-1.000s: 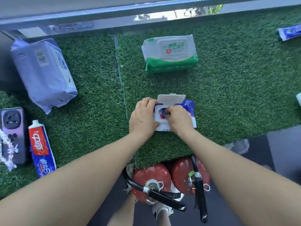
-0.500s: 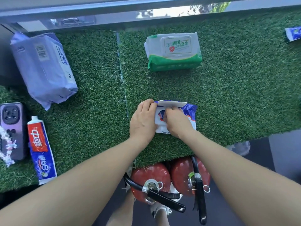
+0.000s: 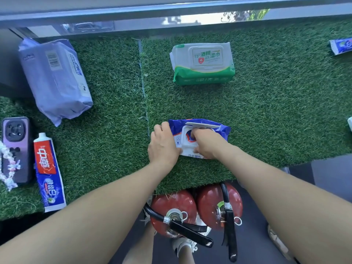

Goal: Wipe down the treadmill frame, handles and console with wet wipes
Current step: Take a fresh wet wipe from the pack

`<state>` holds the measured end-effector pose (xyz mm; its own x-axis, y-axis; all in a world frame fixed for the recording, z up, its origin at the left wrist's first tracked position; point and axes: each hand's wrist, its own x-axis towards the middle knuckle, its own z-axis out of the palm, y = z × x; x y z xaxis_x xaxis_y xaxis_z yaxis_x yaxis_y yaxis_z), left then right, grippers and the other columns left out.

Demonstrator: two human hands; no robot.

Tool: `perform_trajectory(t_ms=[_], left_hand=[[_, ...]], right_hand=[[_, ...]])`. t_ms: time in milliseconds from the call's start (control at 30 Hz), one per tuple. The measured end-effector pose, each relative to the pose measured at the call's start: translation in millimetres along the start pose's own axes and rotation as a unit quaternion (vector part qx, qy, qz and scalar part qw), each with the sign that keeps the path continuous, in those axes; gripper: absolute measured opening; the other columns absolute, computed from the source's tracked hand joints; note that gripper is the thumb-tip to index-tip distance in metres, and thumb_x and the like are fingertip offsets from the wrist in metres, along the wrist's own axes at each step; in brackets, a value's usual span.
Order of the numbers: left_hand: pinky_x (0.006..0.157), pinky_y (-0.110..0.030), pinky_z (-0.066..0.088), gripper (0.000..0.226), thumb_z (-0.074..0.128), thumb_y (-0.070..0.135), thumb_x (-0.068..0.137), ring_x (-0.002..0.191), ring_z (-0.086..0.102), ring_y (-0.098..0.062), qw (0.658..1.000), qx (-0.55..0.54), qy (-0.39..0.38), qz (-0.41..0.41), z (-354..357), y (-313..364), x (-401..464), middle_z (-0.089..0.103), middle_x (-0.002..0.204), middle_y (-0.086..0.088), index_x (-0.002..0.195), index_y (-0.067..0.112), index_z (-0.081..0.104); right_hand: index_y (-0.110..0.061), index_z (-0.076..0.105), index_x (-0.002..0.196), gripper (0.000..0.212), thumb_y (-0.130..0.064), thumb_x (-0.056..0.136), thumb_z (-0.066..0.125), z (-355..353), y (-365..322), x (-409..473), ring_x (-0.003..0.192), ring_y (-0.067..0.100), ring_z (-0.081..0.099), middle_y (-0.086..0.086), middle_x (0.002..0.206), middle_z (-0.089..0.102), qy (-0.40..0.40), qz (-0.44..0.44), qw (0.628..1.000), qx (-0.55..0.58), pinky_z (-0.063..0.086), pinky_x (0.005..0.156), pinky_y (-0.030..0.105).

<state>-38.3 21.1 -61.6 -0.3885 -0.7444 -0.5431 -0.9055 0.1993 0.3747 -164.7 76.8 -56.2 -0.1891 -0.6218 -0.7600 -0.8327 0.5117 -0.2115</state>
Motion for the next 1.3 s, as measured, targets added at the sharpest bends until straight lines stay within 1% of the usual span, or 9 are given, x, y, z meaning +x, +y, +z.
perform_trajectory(t_ms=[100, 300, 500, 633, 733, 933, 1067, 1233, 1300], left_hand=[[0.09, -0.036, 0.042, 0.069, 0.083, 0.03, 0.069, 0.114, 0.047, -0.024, 1.0, -0.007, -0.019, -0.021, -2, 2, 3, 0.043, 0.123, -0.006, 0.122, 0.015, 0.04], [0.08, -0.031, 0.038, 0.052, 0.079, 0.019, 0.073, 0.098, 0.048, -0.022, 0.988, -0.15, 0.042, -0.011, -5, -1, -2, 0.043, 0.108, -0.001, 0.108, 0.017, 0.04], [0.085, -0.04, 0.053, 0.046, 0.08, 0.008, 0.071, 0.091, 0.064, -0.023, 0.889, -0.423, 0.01, -0.174, 10, 3, -8, 0.063, 0.1, -0.002, 0.099, 0.02, 0.045], [0.079, -0.031, 0.05, 0.032, 0.075, 0.003, 0.075, 0.083, 0.061, -0.019, 0.916, -0.375, -0.007, -0.143, 4, -4, -3, 0.066, 0.095, -0.002, 0.094, 0.019, 0.055], [0.077, -0.03, 0.049, 0.032, 0.072, -0.003, 0.075, 0.079, 0.06, -0.017, 0.917, -0.385, -0.02, -0.104, 0, -6, -2, 0.066, 0.09, -0.001, 0.094, 0.019, 0.057], [0.085, -0.042, 0.052, 0.039, 0.062, -0.012, 0.076, 0.083, 0.06, -0.022, 0.894, -0.433, -0.044, -0.108, 5, -5, 2, 0.065, 0.088, -0.003, 0.084, 0.026, 0.057], [0.084, -0.04, 0.051, 0.04, 0.06, -0.012, 0.077, 0.084, 0.061, -0.022, 0.888, -0.445, -0.043, -0.109, 11, -9, 3, 0.066, 0.092, -0.005, 0.085, 0.026, 0.056], [0.087, -0.046, 0.054, 0.039, 0.069, -0.01, 0.074, 0.095, 0.064, -0.029, 0.839, -0.511, -0.057, -0.176, 22, -11, -8, 0.065, 0.095, -0.006, 0.087, 0.023, 0.052], [0.087, -0.048, 0.054, 0.038, 0.075, -0.001, 0.067, 0.095, 0.065, -0.029, 0.844, -0.505, -0.057, -0.169, 23, -11, -7, 0.067, 0.096, -0.006, 0.087, 0.023, 0.054]], right_hand=[[-0.006, 0.057, 0.109, 0.023, -0.012, 0.088, 0.063, 3, 1, 2, 0.085, 0.026, 0.05, 0.008, 0.099, 0.062, 0.012, 0.023, 0.999, 0.02, 0.04, 0.071, 0.029], [-0.016, 0.049, 0.092, 0.018, -0.015, 0.085, 0.066, -3, 0, 0, 0.084, 0.022, 0.045, 0.003, 0.087, 0.052, 0.053, 0.015, 0.991, 0.121, 0.032, 0.068, 0.026], [-0.012, 0.061, 0.11, 0.026, -0.006, 0.084, 0.063, -12, -5, -6, 0.092, 0.024, 0.053, 0.007, 0.105, 0.06, 0.052, 0.013, 0.984, 0.169, 0.041, 0.074, 0.026], [-0.01, 0.068, 0.106, 0.032, 0.0, 0.09, 0.042, -21, -1, -9, 0.064, 0.015, 0.05, 0.007, 0.087, 0.061, -0.001, 0.038, 0.949, 0.313, 0.04, 0.049, 0.018], [-0.003, 0.066, 0.113, 0.028, 0.003, 0.095, 0.044, -25, 3, -10, 0.054, 0.004, 0.054, 0.01, 0.086, 0.059, -0.013, 0.037, 0.933, 0.357, 0.035, 0.039, 0.006], [0.001, 0.069, 0.106, 0.019, -0.001, 0.088, 0.062, -13, 3, 1, 0.071, 0.016, 0.055, 0.009, 0.084, 0.062, 0.017, 0.024, 0.945, 0.325, 0.05, 0.06, 0.015], [0.002, 0.068, 0.102, 0.016, -0.001, 0.089, 0.062, -11, 0, 4, 0.076, 0.021, 0.055, 0.01, 0.089, 0.061, 0.013, 0.027, 0.944, 0.328, 0.055, 0.077, 0.035], [0.004, 0.069, 0.095, 0.011, 0.003, 0.085, 0.063, -8, 0, 0, 0.059, 0.012, 0.051, 0.001, 0.071, 0.057, 0.038, 0.029, 0.935, 0.351, 0.052, 0.066, 0.026], [0.005, 0.07, 0.09, 0.009, 0.004, 0.081, 0.067, -6, 3, -1, 0.057, 0.012, 0.051, -0.001, 0.064, 0.057, 0.06, 0.039, 0.929, 0.363, 0.053, 0.067, 0.031]])
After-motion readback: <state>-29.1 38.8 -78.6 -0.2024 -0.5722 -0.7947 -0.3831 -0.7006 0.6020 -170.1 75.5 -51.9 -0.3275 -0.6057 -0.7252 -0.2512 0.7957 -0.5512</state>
